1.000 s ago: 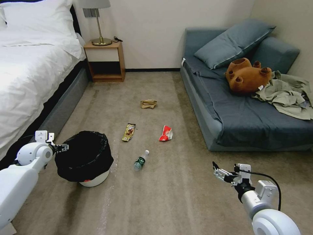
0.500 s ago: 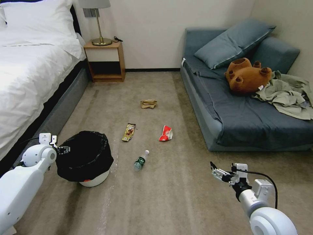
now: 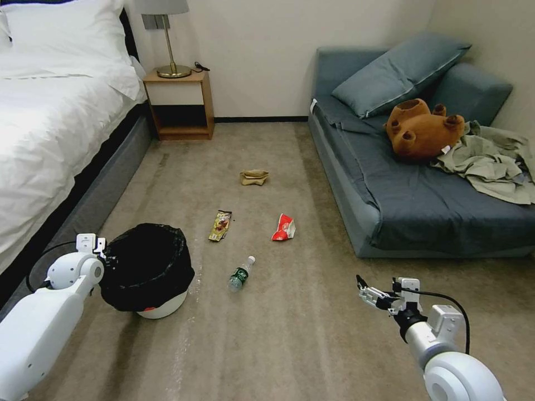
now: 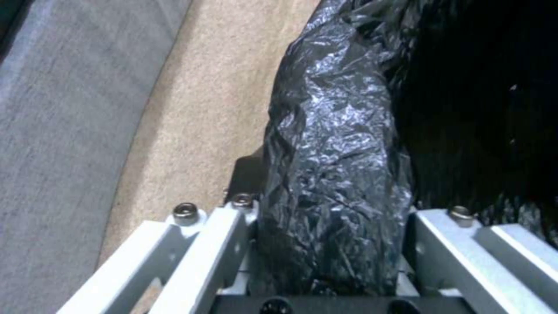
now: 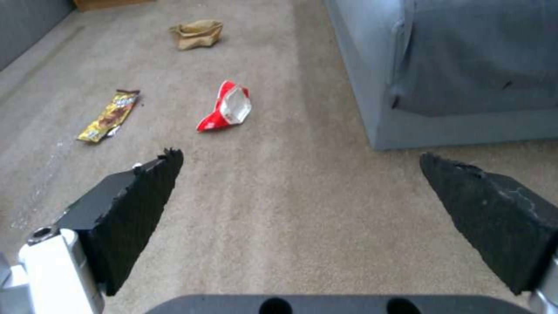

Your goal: Pick up the trash bin, then pick up the garbage on the floor and place it into the trash bin.

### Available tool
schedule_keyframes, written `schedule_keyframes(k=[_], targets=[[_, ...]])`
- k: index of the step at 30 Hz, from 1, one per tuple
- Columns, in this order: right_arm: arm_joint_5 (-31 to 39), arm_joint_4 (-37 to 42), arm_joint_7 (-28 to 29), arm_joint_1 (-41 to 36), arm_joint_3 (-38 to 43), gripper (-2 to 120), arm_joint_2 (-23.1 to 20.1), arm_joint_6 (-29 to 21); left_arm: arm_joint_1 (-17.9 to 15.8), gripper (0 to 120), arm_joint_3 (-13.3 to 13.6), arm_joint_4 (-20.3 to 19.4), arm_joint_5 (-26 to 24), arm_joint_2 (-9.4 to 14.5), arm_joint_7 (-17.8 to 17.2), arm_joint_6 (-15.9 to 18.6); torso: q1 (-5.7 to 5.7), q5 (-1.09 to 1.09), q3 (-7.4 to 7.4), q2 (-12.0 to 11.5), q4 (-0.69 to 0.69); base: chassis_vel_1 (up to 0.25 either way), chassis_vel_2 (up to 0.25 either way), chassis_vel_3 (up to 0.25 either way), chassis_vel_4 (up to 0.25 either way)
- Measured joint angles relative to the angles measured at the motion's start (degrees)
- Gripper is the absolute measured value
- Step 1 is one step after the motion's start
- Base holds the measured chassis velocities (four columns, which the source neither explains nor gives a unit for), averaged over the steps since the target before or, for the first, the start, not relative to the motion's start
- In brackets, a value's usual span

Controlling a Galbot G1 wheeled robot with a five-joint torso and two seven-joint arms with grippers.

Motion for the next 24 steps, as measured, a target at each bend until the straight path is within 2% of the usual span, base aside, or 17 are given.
schedule_keyframes(k=[1,8,12,13,17,24], targets=[[0.01,-0.02,-0.01,-0.05,-0.01,100,0.00,0.05,0.00,16,-0.11,0.12,0.21,0.02,0.50,-0.30,0.00,0.00,0.00,0.00,0.00,0.000,0.000,0.000,0.000],[-0.06,-0.05,0.00,-0.45,-0.13,100,0.40,0.18,0.46,16,-1.03,1.24,2.35,-0.24,2.73,-3.38,0.00,-0.02,0.00,0.00,0.00,0.000,0.000,0.000,0.000],[-0.28,-0.07,0.05,-0.78,-0.19,100,0.69,0.30,0.90,13,-2.08,1.45,3.61,-0.44,3.92,-6.60,-0.01,-0.02,0.00,0.00,0.00,0.000,0.000,0.000,0.000],[-0.36,-0.01,0.08,-0.94,-0.24,100,0.89,0.32,1.20,10,-2.50,1.03,3.76,-0.18,4.14,-7.55,0.00,-0.03,0.00,0.00,-0.01,0.000,0.000,0.000,0.000],[-0.54,0.23,0.10,-1.18,-0.40,100,1.24,0.34,1.73,8,-3.06,0.29,4.52,0.54,4.32,-8.82,0.00,-0.03,0.00,0.00,-0.01,0.000,0.000,0.000,0.000],[-1.62,0.67,-0.59,-2.56,-0.67,100,3.32,1.30,2.34,3,-3.79,-2.00,8.72,2.10,4.86,-12.26,0.00,-0.03,0.01,0.00,0.01,0.000,0.000,0.000,0.000]])
